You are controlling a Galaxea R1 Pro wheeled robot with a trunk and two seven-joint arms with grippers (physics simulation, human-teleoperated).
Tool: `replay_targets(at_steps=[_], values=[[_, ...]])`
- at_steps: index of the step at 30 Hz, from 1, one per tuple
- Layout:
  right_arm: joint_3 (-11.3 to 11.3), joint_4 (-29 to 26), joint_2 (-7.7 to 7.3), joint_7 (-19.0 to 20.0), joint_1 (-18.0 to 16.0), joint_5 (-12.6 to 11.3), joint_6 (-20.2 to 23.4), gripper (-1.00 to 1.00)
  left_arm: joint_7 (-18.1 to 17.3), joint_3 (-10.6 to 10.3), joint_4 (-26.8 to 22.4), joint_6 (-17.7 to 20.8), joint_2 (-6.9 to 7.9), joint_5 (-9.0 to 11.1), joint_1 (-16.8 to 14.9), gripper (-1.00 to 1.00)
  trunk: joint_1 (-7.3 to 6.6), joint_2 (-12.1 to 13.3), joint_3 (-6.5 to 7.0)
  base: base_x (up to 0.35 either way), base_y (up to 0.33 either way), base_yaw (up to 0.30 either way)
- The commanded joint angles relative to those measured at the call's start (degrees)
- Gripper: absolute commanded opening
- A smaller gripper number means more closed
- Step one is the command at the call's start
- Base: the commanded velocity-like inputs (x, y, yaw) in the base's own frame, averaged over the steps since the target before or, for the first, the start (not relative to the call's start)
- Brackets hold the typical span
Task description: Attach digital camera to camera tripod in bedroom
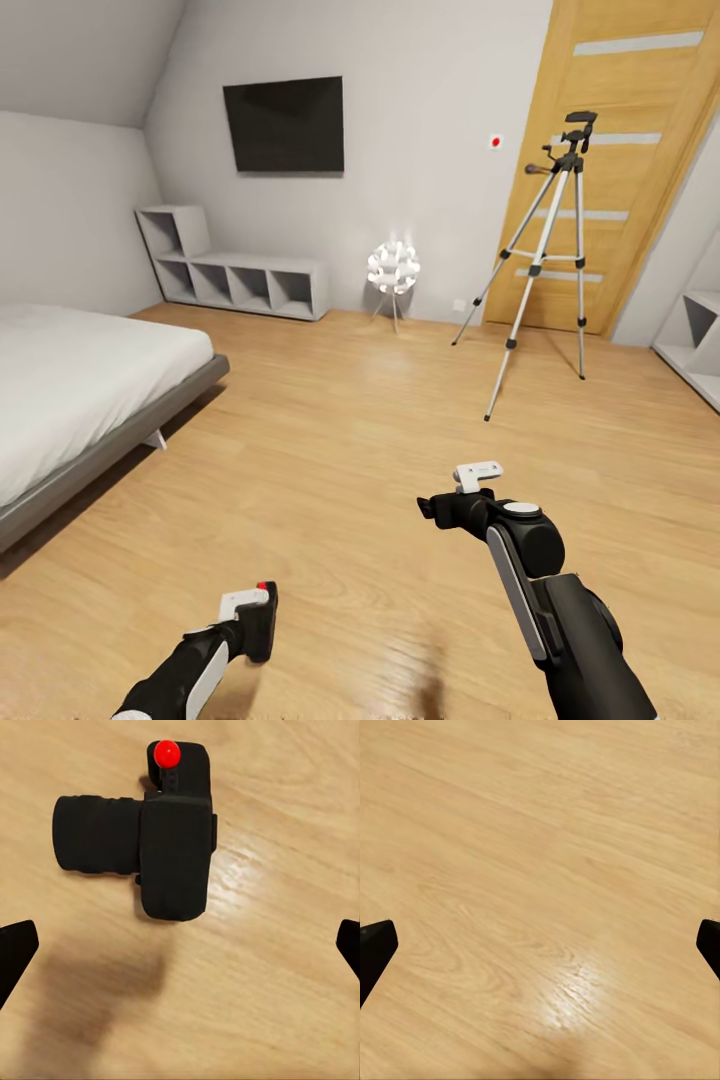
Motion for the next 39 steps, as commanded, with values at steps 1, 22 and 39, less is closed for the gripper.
replay_targets(at_steps=[1,22,39], values=[[-0.01,-0.05,0.01,0.1,-0.03,-0.06,0.25,1.0,0.32,-0.07,-0.12,0.46,0.02,0.56,-0.22,1.0,0.01,-0.04,-0.28,0.0,0.0,0.0],[-0.07,-0.05,-0.01,0.1,-0.03,-0.06,0.33,1.0,0.98,-0.07,-0.11,4.46,-0.43,-0.4,-5.82,1.0,0.55,-0.32,-4.93,0.0,0.0,0.0],[-0.23,-0.05,-0.05,0.1,-0.03,-0.06,0.34,1.0,1.31,0.03,-0.2,4.16,-0.76,-2.96,-6.57,1.0,0.99,-0.55,-8.7,0.0,0.0,0.0]])
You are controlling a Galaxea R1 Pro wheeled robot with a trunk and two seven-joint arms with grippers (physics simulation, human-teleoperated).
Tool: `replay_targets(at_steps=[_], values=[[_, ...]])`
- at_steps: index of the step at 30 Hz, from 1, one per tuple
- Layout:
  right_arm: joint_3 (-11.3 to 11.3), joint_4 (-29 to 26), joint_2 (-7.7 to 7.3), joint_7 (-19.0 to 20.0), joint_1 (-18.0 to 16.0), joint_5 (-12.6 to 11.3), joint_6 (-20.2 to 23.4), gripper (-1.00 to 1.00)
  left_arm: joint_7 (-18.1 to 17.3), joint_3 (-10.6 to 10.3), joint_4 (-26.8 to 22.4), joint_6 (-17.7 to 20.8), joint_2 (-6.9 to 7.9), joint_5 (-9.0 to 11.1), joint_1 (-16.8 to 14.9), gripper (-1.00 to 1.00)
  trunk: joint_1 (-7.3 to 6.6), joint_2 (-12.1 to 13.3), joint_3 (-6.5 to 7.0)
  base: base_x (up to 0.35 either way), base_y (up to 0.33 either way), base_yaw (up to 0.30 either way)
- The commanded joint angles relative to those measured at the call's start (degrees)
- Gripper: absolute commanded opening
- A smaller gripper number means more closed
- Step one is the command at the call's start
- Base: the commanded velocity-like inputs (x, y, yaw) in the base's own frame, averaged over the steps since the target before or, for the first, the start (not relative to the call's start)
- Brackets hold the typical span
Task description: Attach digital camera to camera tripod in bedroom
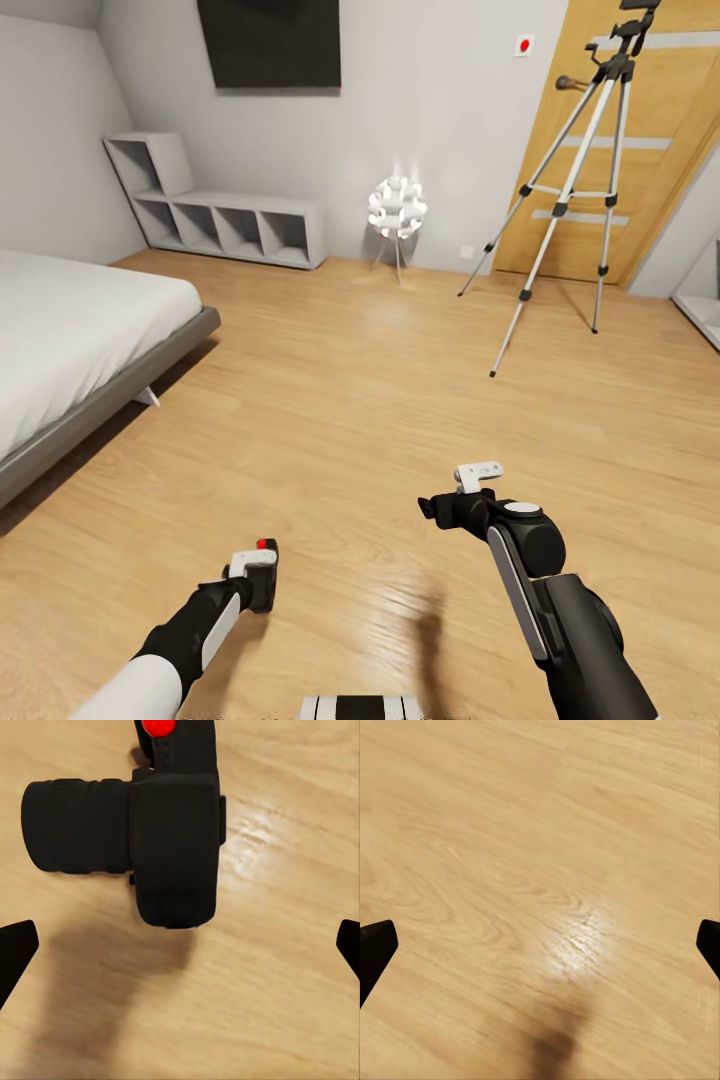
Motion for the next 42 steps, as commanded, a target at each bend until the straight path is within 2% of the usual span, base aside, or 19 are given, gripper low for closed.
replay_targets(at_steps=[1,7,18,23,31,38,42], values=[[-0.02,-0.05,0.02,0.1,-0.03,-0.06,0.25,1.0,0.36,-0.02,-0.15,0.22,-0.03,0.51,-0.01,1.0,0.01,-0.04,-0.27,0.0,0.0,0.0],[0.08,-0.05,0.08,0.1,-0.03,-0.06,0.25,1.0,0.5,0.05,-0.39,-1.15,-0.18,0.53,-0.03,1.0,0.17,-0.12,-1.6,0.0,0.0,0.0],[-0.05,-0.05,0.13,0.14,-0.03,-0.06,0.25,1.0,1.59,-0.1,-0.79,-3.07,-1.87,-0.03,-0.99,1.0,0.45,-0.26,-4.04,0.0,0.0,0.0],[-0.1,-0.05,0.16,0.13,-0.08,-0.06,0.25,1.0,1.75,-0.17,-0.88,-3.71,-1.93,-0.38,-1.26,1.0,0.58,-0.33,-5.15,0.0,0.0,0.0],[-0.08,-0.05,0.35,0.11,-0.11,-0.06,0.25,1.0,1.85,-0.16,-0.98,-4.53,-1.89,-2.4,-2.22,1.0,0.78,-0.44,-6.92,0.0,0.0,0.0],[0.03,-0.05,0.38,0.11,-0.1,-0.06,0.2,1.0,1.95,-0.16,-1.09,-5.18,-1.97,-3.0,-2.5,1.0,0.97,-0.53,-8.47,0.0,0.0,0.0],[0.07,-0.05,0.39,0.1,-0.11,-0.06,0.19,1.0,2.46,-0.16,-1.18,-6.12,-1.94,-3.23,-2.59,1.0,0.97,-0.53,-8.47,0.0,0.0,0.0]])
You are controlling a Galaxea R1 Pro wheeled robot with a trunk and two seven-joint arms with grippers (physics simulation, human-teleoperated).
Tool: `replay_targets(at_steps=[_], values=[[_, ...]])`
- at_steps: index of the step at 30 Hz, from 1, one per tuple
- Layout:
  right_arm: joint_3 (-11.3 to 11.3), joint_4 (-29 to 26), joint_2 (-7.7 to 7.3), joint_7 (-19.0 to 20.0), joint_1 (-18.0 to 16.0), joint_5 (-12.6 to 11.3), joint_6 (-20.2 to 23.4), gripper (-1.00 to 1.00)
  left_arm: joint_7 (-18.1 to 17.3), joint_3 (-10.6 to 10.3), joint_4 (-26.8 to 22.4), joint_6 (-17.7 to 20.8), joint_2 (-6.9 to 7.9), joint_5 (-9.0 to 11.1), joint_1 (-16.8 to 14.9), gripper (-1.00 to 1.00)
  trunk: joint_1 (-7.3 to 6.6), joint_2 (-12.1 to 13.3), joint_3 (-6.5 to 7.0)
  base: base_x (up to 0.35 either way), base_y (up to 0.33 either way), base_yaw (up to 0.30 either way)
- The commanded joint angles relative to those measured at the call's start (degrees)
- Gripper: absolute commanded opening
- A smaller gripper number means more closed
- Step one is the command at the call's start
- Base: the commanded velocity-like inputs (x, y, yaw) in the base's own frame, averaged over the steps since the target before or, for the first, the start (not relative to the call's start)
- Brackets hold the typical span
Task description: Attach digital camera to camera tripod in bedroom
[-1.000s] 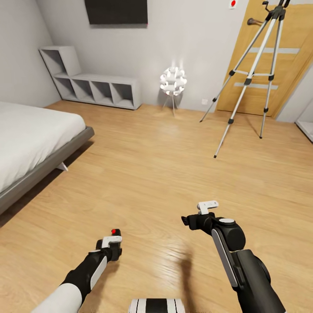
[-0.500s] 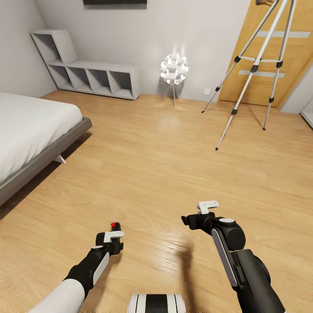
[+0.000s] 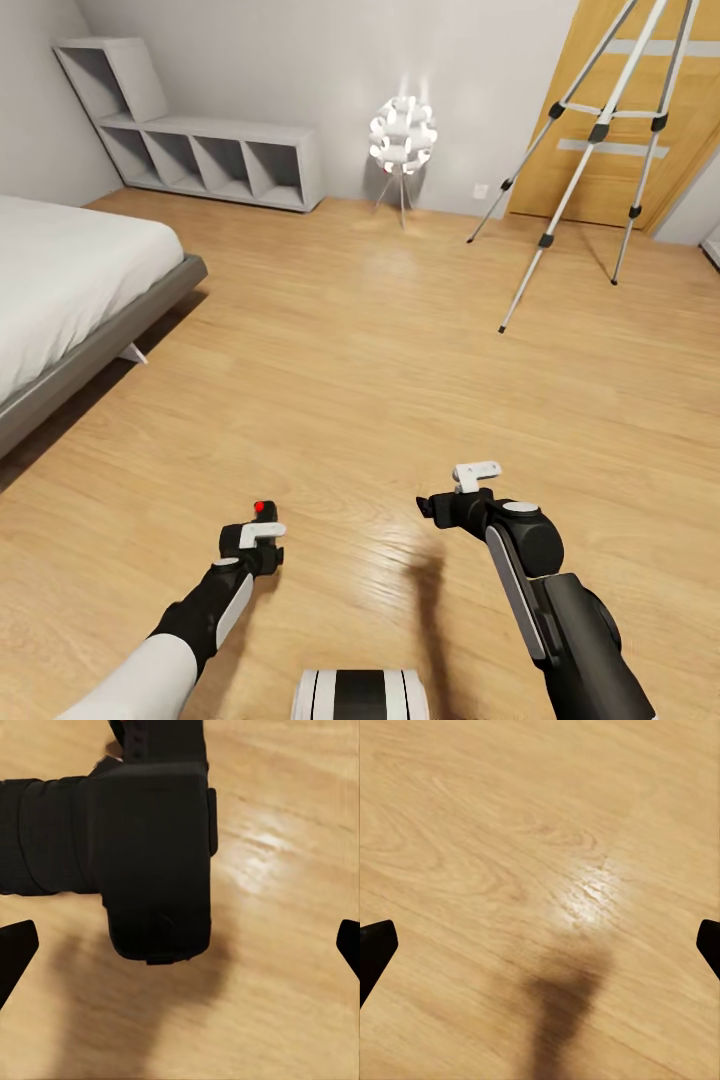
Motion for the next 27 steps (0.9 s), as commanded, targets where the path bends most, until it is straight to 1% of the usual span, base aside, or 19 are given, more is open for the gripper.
replay_targets(at_steps=[1,2,5,13,21,27], values=[[-0.02,-0.05,0.02,0.1,-0.03,-0.06,0.25,1.0,0.63,-0.06,-0.13,-0.09,-0.04,0.15,-0.02,1.0,-0.01,-0.02,-0.04,0.0,0.0,0.0],[-0.02,-0.05,0.02,0.1,-0.03,-0.06,0.25,1.0,0.63,-0.06,-0.13,-0.09,-0.04,0.15,-0.02,1.0,-0.01,-0.02,-0.04,0.0,0.0,0.0],[-0.01,-0.05,0.02,0.1,-0.04,-0.06,0.24,1.0,2.16,-0.1,-0.17,-1.05,-0.14,0.08,-0.05,1.0,-0.01,-0.02,-0.04,0.0,0.0,0.0],[-0.01,-0.05,0.02,0.1,-0.04,-0.06,0.24,1.0,3.65,-0.14,-0.37,-1.93,-0.33,0.03,-0.19,1.0,-0.01,-0.02,-0.04,0.0,0.0,0.0],[0.02,-0.05,0.11,0.12,-0.06,-0.06,0.26,1.0,3.53,-0.11,-0.59,-2.91,-0.01,0.04,-0.35,1.0,-0.01,-0.02,-0.04,0.0,0.0,0.0],[0.02,-0.05,1.23,0.11,-0.23,-0.06,0.22,1.0,2.3,-0.13,-0.7,-3.77,0.3,0.09,-1.18,1.0,-0.01,-0.02,-0.04,0.0,0.0,0.0]])
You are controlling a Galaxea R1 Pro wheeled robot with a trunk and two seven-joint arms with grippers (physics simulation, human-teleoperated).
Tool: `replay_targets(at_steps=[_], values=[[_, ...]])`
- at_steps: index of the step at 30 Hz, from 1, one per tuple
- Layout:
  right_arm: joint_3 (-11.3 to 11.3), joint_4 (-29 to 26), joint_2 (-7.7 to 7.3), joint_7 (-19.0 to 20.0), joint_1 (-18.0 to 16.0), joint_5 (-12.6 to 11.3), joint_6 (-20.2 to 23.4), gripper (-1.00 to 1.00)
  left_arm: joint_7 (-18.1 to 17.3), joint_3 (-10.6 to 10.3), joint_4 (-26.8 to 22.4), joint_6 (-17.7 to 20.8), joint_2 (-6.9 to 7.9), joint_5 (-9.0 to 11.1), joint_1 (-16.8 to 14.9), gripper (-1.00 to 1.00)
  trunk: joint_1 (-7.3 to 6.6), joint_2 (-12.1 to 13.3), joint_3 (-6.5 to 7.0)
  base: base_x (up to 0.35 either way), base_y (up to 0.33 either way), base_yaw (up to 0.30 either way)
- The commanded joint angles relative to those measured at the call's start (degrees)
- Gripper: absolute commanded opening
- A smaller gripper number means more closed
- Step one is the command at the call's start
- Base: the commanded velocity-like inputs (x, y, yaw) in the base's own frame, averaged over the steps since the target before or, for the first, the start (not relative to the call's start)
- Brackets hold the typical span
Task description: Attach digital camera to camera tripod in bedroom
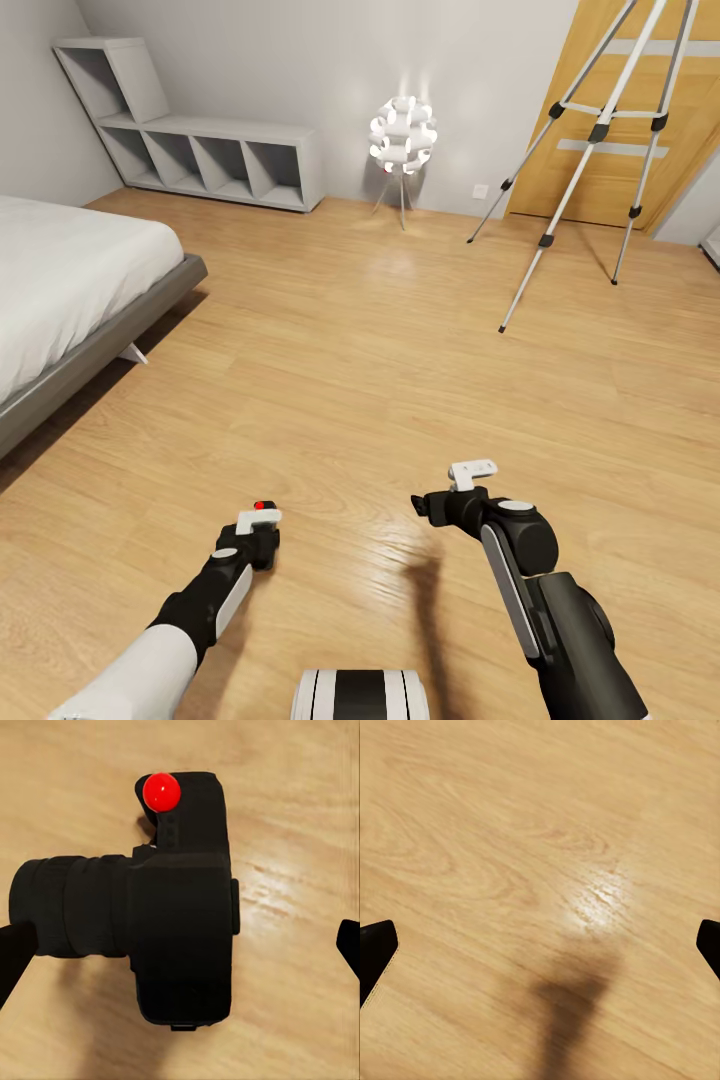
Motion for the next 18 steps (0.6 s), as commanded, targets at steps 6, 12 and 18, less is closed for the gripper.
replay_targets(at_steps=[6,12,18], values=[[0.0,-0.05,0.56,0.1,-0.07,-0.04,0.21,1.0,-0.96,-0.08,-0.14,0.15,-0.24,0.21,-0.59,1.0,0.07,-0.06,-0.7,0.0,0.0,0.0],[0.15,-0.05,0.77,0.1,-0.09,-0.04,0.19,1.0,-1.59,-0.12,-0.15,0.13,-0.3,0.22,-1.17,1.0,0.22,-0.14,-2.03,0.0,0.0,0.0],[0.37,-0.05,0.88,0.1,-0.1,-0.04,0.18,1.0,-1.88,-0.16,-0.09,0.1,-0.15,0.22,-1.48,1.0,0.38,-0.22,-3.36,0.0,0.0,0.0]])
